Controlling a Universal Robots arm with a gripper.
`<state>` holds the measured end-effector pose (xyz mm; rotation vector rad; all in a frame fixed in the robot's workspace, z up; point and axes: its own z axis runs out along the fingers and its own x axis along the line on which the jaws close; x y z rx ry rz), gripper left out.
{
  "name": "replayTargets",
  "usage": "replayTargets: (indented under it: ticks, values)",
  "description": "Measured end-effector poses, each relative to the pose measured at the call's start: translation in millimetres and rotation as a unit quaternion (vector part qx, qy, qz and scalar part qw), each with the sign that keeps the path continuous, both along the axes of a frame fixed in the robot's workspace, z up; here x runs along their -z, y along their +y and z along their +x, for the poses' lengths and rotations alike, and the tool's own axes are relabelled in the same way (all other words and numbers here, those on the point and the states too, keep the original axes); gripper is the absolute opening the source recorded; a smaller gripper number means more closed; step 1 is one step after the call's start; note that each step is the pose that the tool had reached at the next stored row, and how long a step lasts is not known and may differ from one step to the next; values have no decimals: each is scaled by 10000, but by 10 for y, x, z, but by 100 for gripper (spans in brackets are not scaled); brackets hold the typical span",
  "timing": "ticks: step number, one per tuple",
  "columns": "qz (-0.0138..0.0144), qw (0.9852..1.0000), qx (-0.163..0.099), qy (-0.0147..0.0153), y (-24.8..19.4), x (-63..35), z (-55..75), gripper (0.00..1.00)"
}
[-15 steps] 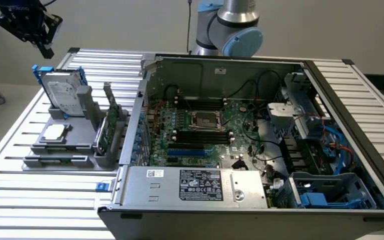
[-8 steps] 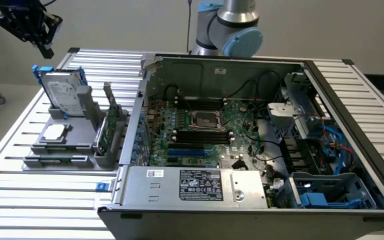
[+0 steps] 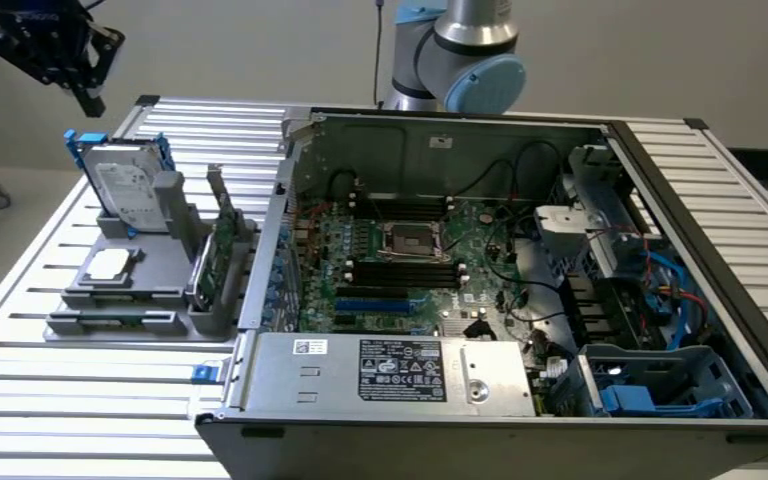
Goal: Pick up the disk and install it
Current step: 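Pick up the disk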
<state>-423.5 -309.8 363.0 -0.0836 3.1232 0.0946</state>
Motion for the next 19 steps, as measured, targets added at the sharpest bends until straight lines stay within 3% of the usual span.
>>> replayTargets:
  ticks: [5, 10, 14, 19]
  values:
    - [-7, 9993, -360, 27, 0, 0, 0, 11]
    - [-14, 9974, -722, 55, 0, 0, 0, 11]
    - [-19, 9948, -1017, 77, 0, 0, 0, 11]
    - [-20, 9899, -1414, 107, 0, 0, 0, 11]
